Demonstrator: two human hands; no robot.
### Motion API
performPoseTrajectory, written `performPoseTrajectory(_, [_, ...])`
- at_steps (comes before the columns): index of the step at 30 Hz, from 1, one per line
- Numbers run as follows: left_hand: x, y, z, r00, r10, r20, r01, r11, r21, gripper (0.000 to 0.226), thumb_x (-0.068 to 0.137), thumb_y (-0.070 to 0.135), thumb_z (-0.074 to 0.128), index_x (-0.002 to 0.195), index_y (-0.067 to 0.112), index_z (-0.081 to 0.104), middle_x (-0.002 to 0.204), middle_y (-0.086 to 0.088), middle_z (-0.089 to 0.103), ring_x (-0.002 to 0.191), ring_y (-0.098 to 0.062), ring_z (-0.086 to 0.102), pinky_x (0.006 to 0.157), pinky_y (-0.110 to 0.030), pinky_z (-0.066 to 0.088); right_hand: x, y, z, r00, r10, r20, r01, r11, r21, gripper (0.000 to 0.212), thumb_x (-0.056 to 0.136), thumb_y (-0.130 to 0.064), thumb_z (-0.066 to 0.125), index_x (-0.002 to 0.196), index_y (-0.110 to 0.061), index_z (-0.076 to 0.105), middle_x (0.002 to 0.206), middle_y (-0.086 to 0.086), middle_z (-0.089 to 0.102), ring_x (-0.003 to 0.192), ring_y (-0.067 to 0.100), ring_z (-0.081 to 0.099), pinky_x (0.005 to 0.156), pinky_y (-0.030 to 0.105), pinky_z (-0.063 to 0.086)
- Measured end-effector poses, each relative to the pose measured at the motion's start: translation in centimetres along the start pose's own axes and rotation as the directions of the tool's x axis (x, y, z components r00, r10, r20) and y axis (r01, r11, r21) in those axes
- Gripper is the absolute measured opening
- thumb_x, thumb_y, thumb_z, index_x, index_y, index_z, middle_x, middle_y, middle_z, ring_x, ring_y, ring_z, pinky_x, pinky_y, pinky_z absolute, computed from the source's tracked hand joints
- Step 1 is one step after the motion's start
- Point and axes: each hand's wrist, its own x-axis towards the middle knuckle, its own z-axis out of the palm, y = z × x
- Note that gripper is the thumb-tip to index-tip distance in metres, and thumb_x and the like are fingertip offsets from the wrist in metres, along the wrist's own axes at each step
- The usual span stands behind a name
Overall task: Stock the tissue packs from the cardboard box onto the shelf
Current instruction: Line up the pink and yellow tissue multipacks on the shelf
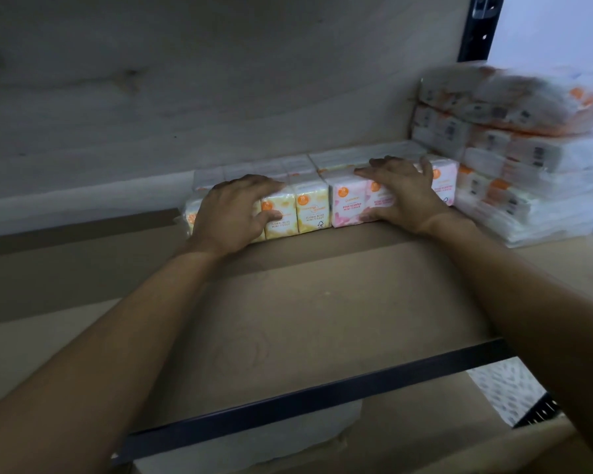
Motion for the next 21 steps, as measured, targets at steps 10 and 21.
performPoseTrajectory(10, [0.5, -0.6, 0.8, 1.0, -0.004, -0.01, 0.005, 0.999, 0.042, 0.05, 0.085, 0.047, 0.063, 0.132, 0.033, 0.055, 0.135, 0.008, 0.057, 0.12, -0.018, 0.054, 0.096, -0.037, 0.041, 0.9, 1.0, 0.9, 0.999, -0.047, -0.024, 0.047, 0.999, 0.004, 0.081, 0.068, -0.047, 0.08, 0.14, -0.035, 0.044, 0.15, 0.003, 0.039, 0.143, 0.023, 0.025, 0.113, 0.061, 0.0])
performPoseTrajectory(21, [0.3, -0.1, 0.8, 1.0, -0.008, -0.014, 0.009, 0.999, 0.046, 0.05, 0.084, 0.048, 0.062, 0.131, 0.031, 0.055, 0.133, 0.006, 0.058, 0.116, -0.02, 0.057, 0.097, -0.04, 0.044, 0.7, 0.5, 0.8, 1.0, -0.008, -0.024, 0.006, 0.998, -0.07, 0.083, 0.066, -0.053, 0.079, 0.139, -0.037, 0.043, 0.149, 0.001, 0.04, 0.141, 0.02, 0.028, 0.113, 0.058, 0.003])
